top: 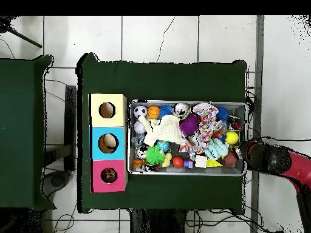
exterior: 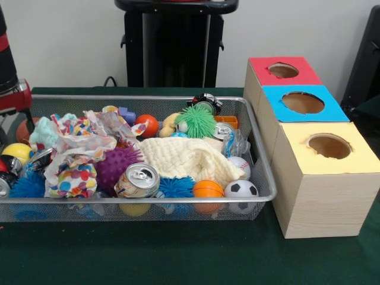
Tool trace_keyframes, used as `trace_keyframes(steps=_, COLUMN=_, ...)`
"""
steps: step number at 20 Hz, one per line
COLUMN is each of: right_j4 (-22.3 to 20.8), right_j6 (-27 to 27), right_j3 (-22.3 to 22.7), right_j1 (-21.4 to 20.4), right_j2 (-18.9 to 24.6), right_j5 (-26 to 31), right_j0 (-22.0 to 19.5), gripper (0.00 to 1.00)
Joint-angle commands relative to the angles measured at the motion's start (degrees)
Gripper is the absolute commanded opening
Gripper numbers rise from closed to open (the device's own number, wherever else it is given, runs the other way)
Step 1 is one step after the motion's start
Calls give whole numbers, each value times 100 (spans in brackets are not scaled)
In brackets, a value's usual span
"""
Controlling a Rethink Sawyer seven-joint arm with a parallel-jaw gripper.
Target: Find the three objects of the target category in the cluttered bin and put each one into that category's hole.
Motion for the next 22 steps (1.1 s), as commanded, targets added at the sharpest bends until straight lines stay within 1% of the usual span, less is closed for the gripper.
trace_keyframes(steps=1, right_j4=-211, right_j6=-1167, right_j3=23, right_j1=-79, right_j2=-23, right_j5=477, right_j0=-66, gripper=100)
trace_keyframes(steps=6, right_j4=-180, right_j6=-914, right_j3=280, right_j1=-226, right_j2=-180, right_j5=561, right_j0=-33, gripper=100)
trace_keyframes(steps=9, right_j4=-190, right_j6=-917, right_j3=382, right_j1=-215, right_j2=-275, right_j5=564, right_j0=-176, gripper=100)
trace_keyframes(steps=10, right_j4=-144, right_j6=-775, right_j3=656, right_j1=-412, right_j2=-267, right_j5=499, right_j0=-164, gripper=100)
trace_keyframes(steps=12, right_j4=-152, right_j6=-711, right_j3=802, right_j1=-475, right_j2=-306, right_j5=420, right_j0=-238, gripper=100)
trace_keyframes(steps=15, right_j4=-150, right_j6=-609, right_j3=881, right_j1=-473, right_j2=-400, right_j5=441, right_j0=-283, gripper=100)
trace_keyframes(steps=18, right_j4=-208, right_j6=-514, right_j3=1041, right_j1=-469, right_j2=-423, right_j5=232, right_j0=-414, gripper=100)
trace_keyframes(steps=22, right_j4=-279, right_j6=-463, right_j3=1064, right_j1=-346, right_j2=-432, right_j5=118, right_j0=-467, gripper=100)
